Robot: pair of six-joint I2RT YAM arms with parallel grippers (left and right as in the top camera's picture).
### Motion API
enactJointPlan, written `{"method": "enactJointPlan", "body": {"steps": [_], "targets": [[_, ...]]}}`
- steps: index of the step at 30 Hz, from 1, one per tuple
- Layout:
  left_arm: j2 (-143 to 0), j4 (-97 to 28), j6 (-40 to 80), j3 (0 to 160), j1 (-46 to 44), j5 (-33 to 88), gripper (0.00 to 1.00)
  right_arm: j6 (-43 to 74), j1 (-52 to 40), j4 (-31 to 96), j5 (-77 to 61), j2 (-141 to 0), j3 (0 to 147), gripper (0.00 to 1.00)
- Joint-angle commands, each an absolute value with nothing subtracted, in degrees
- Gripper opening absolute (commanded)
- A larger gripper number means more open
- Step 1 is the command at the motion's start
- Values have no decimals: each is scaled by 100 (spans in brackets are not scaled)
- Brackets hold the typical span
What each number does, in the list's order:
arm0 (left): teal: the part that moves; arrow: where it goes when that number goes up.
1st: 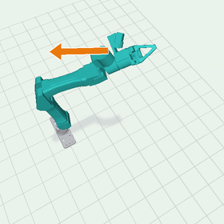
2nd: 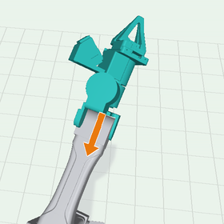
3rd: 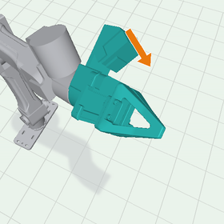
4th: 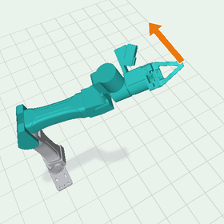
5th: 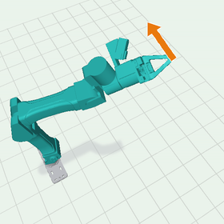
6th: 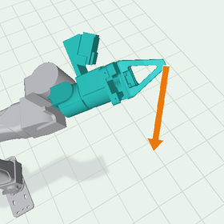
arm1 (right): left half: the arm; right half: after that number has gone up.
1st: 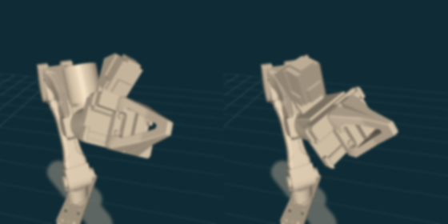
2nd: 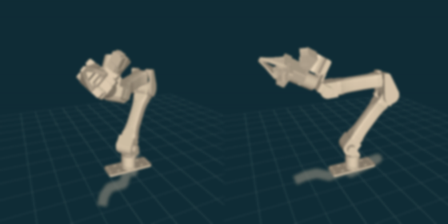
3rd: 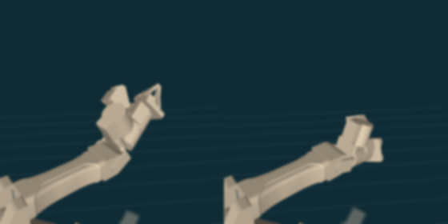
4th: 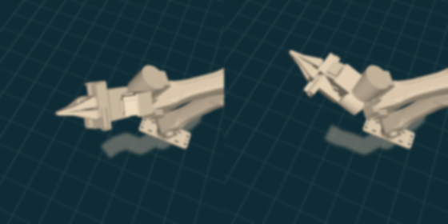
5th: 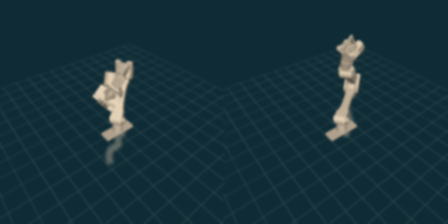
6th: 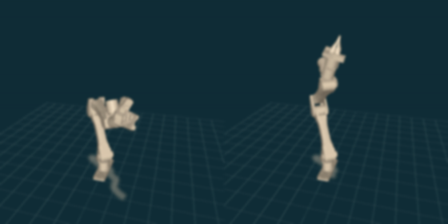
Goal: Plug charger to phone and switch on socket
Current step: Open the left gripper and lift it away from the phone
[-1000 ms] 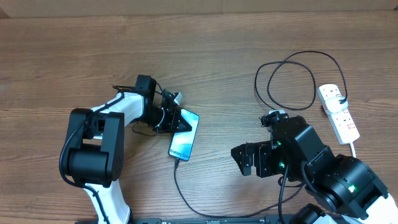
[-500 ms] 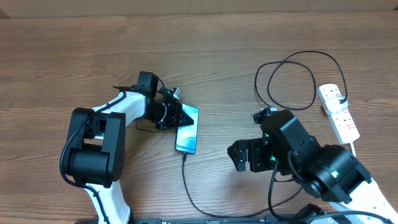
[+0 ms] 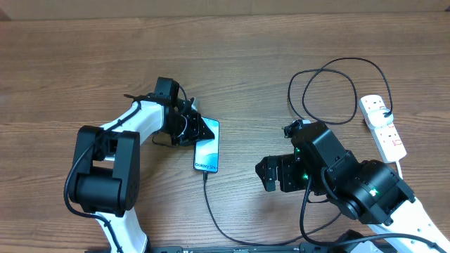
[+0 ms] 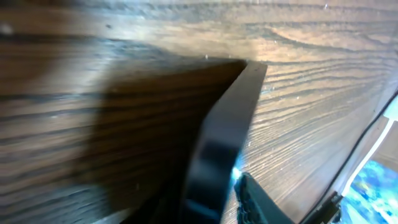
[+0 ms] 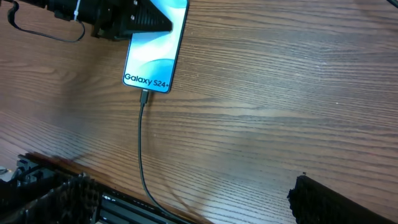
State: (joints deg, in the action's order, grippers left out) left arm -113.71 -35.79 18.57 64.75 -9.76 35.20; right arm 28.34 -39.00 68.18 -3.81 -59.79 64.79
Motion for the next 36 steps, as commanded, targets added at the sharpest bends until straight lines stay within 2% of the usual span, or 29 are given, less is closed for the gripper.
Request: {"method": "enactJointPlan", "body": {"steps": [1, 4, 25, 26, 29, 36], "targets": [[-11998, -3656, 1970, 6084, -902, 1288, 37, 2856, -3889, 6777, -303, -5948, 6445, 100], [-11998, -3645, 1970, 6084, -902, 1278, 40, 2856, -3889, 6783, -303, -5951, 6445, 100], [-11998, -3708, 1970, 6084, -902, 834, 42, 2856, -3889, 6775, -301, -5951, 6445, 100], [-11998, -3708, 1973, 6086, -902, 836, 43, 2856, -3887, 6775, -303, -5951, 6445, 100], [-11998, -3701, 1973, 6090, -897, 821, 54, 2856, -3889, 6781, -303, -5951, 6445, 100], [-11998, -3704, 1973, 6093, -897, 644, 57, 2880, -3889, 6761, -311, -5951, 6445, 100]]}}
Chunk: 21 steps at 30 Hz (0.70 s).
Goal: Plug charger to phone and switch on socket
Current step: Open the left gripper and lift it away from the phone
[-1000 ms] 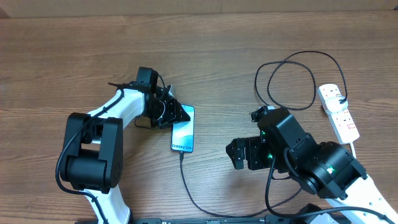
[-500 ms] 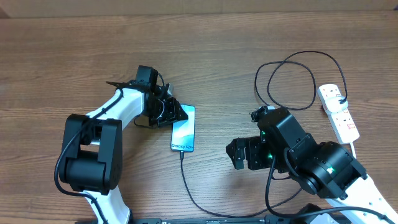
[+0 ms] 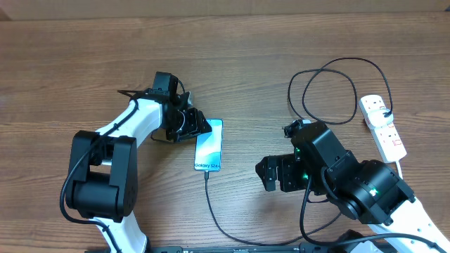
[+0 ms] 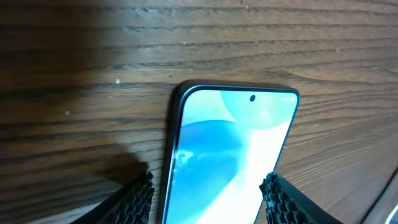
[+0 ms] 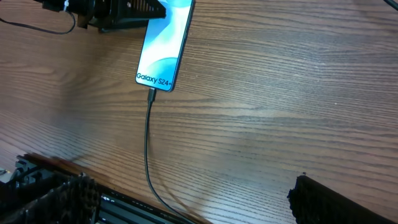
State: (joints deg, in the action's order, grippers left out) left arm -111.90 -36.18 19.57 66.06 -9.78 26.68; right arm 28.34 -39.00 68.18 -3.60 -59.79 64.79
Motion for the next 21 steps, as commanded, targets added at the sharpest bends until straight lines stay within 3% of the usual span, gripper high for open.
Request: {"method": "enactJointPlan", "body": {"steps": [1, 3, 9, 10, 14, 18, 19, 21], "targets": [[-11998, -3715, 1970, 6106, -897, 593, 57, 2928, -3887, 6757, -314, -5951, 6445, 100], [-11987, -3918, 1970, 6265, -897, 414, 64, 3050, -3889, 6755, -331, -5951, 6445, 100], [-11544, -5203, 1850, 7402, -897, -366, 67, 3044, -3887, 6619, -342, -5951, 6445, 100], [-11345, -5441, 1820, 7631, -897, -351, 72, 3048, -3887, 6560, -322, -5951, 6445, 98], [-10145, -5905, 1813, 8197, -1035, -54, 77, 3094, -3887, 6351, -296, -5990, 6445, 68], [-8416, -5778, 1820, 8252, -1466, -156, 80, 3846, -3887, 6410, 198, -6097, 6442, 55], [-7996, -5774, 1822, 8252, -1610, -305, 83, 4040, -3887, 6451, 392, -6143, 6442, 51], [-7260, -5833, 1824, 8250, -1925, -707, 98, 4453, -3887, 6565, 801, -6250, 6442, 43]]}}
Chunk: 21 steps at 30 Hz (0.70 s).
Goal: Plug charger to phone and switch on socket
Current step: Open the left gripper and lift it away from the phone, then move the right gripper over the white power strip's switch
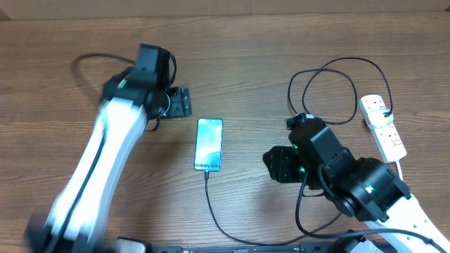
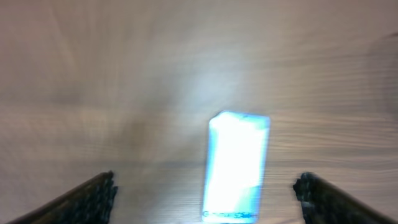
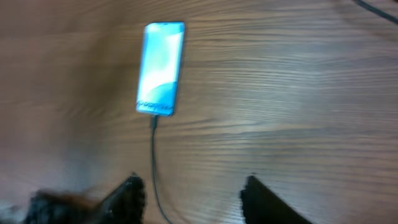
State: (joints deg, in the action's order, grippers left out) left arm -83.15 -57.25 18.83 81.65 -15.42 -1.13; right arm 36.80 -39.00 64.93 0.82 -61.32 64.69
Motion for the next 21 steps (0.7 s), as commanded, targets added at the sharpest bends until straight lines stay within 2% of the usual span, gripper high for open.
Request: {"method": "enactJointPlan", "body": {"steps": [1, 4, 5, 8, 14, 17, 19, 21], "targets": [[-6956, -5896, 1824, 8250, -2058, -902, 100, 4696, -3887, 6661, 1004, -6313, 6442, 38], [-6106, -6292, 1828, 8250, -2390, -1347, 100, 6062, -3806, 7400, 1719, -6580, 6442, 11], [-5913, -6447, 1848, 8250, -2445, -1365, 100, 6521, -3728, 7688, 1874, -6652, 6442, 4], [-5347, -6995, 1879, 8250, -2480, -1367, 100, 7596, -3240, 8527, 2246, -6838, 6438, 4], [-4724, -7714, 1887, 8248, -2477, -1415, 100, 7487, -1680, 8525, 2425, -6816, 6440, 4], [-4687, -8086, 1885, 8248, -2477, -1415, 100, 6355, -707, 7714, 2222, -6818, 6440, 4], [-4711, -8320, 1885, 8230, -2477, -1413, 100, 4969, 233, 6707, 1634, -6862, 6440, 4], [-4718, -8399, 1887, 8202, -2477, -1385, 100, 4451, 958, 6252, 1094, -6971, 6447, 4]]}}
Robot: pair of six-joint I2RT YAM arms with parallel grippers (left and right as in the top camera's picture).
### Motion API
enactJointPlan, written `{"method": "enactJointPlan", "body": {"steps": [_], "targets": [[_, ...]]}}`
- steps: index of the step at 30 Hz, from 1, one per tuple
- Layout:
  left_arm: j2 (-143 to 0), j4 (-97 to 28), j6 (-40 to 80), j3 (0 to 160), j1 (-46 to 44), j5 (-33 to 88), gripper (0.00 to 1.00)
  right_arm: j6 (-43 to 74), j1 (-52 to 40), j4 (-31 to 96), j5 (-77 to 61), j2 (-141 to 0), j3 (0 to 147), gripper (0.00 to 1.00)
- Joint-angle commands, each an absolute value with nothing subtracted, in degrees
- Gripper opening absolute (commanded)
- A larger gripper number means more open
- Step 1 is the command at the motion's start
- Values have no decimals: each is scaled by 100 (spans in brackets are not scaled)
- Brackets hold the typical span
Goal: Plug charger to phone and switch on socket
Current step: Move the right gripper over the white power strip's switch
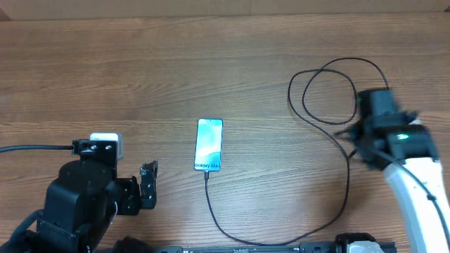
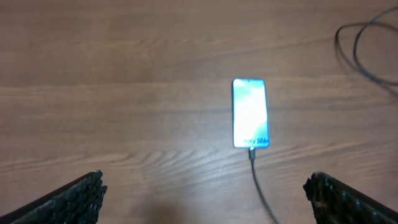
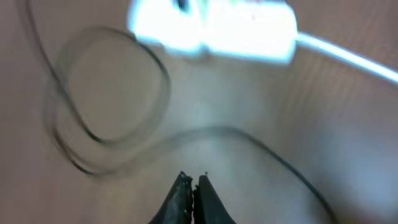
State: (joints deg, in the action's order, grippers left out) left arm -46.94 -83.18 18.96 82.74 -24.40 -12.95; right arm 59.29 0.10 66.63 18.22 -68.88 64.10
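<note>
The lit phone (image 1: pixel 209 145) lies flat in the middle of the table and also shows in the left wrist view (image 2: pixel 250 113). A black charger cable (image 1: pixel 210 204) is plugged into its near end and curls in loops (image 1: pixel 330 88) at the right. My left gripper (image 1: pixel 149 186) hangs wide open at the front left, well short of the phone, with nothing between its fingers (image 2: pixel 84 193). My right gripper (image 3: pixel 193 177) is shut on nothing, a short way from the blurred white socket strip (image 3: pixel 211 28). From overhead, the right arm (image 1: pixel 385 130) hides the strip.
The wooden table (image 1: pixel 105 70) carries only the phone, cable and strip. A white lead (image 3: pixel 348 56) runs off from the strip. The cable passes close by the right fingertips (image 3: pixel 273 155).
My left arm has gone from behind and left of the phone to the front left, still open. My right gripper, open near the table's middle, is now shut by the socket strip at the far right.
First my left gripper was at the phone's far end, with that end tipped up. Then the phone lay flat between its open fingers, cable in throughout. Then the left gripper stood clear of the phone, and now both arms are elsewhere, the right at the strip.
</note>
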Motion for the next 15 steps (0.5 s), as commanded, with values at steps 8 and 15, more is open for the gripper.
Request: {"method": "enactJointPlan", "body": {"steps": [8, 15], "targets": [[-4718, -8547, 1887, 8184, -2477, -1389, 100, 4036, 3173, 5524, 620, -8093, 6475, 4], [-4720, -8510, 1887, 8184, -2477, -1387, 100, 3548, 3531, 5162, -360, -9817, 7100, 4]]}}
